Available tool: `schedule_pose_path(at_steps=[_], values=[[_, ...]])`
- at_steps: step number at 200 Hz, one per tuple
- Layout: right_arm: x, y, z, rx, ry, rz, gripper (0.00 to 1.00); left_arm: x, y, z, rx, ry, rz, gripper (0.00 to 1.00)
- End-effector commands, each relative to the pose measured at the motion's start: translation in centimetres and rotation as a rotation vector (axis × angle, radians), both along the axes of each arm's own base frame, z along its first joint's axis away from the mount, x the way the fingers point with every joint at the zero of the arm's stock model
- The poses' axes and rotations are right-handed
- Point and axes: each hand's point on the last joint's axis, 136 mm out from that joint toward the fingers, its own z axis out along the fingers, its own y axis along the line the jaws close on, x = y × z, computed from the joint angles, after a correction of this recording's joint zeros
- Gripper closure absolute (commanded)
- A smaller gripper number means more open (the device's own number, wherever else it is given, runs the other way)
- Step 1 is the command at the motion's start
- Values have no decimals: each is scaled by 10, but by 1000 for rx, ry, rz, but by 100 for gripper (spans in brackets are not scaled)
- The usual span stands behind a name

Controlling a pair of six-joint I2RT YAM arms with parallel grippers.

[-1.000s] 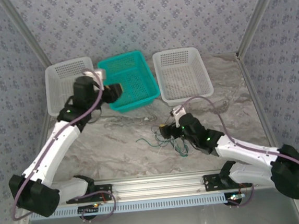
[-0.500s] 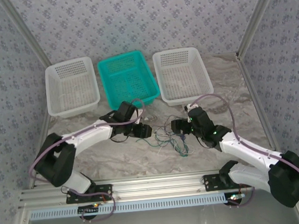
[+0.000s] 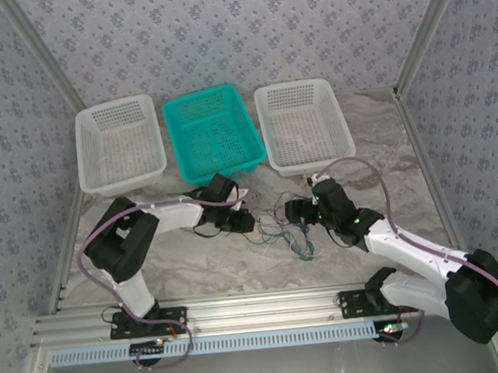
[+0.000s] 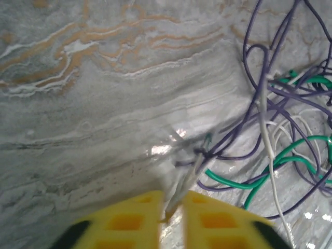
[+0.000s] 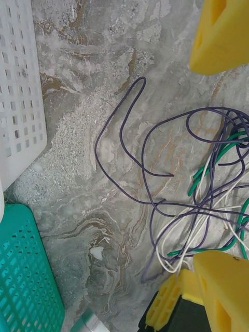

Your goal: Untangle the cables

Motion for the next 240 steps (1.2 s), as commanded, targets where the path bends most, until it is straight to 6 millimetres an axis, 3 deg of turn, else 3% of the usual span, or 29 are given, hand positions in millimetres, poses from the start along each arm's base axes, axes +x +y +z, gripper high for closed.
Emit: schedule_pose_path(at_steps=[1, 18, 38, 65, 117, 148, 177, 207, 240], values=[[-2, 0, 0, -2, 11, 0, 10, 5, -11, 14, -50, -36, -18, 100], [-2, 6, 3, -22, -19, 52, 10, 6, -6, 24, -43, -63, -8, 100], [-3, 16, 13, -134, -148, 152, 8, 5, -3, 49, -56, -103, -26, 100], [-18, 54, 24, -209, -396, 410, 2, -1, 5, 80, -44, -182, -84, 100], [-23, 91, 14, -254, -513, 630, 0, -6, 7, 115, -82, -239, -114, 100], [-1, 106, -3, -279, -526, 598, 0, -8, 1, 143, -154, -282, -125, 100], [14, 112, -31, -295, -477, 555, 22, -8, 8, 168, -163, -343, -113, 100], [26, 95, -54, -342, -429, 443, 49, -5, 24, 203, -185, -444, -44, 100], [27, 76, -72, -374, -359, 381, 56, 11, 54, 242, -241, -525, 97, 100]])
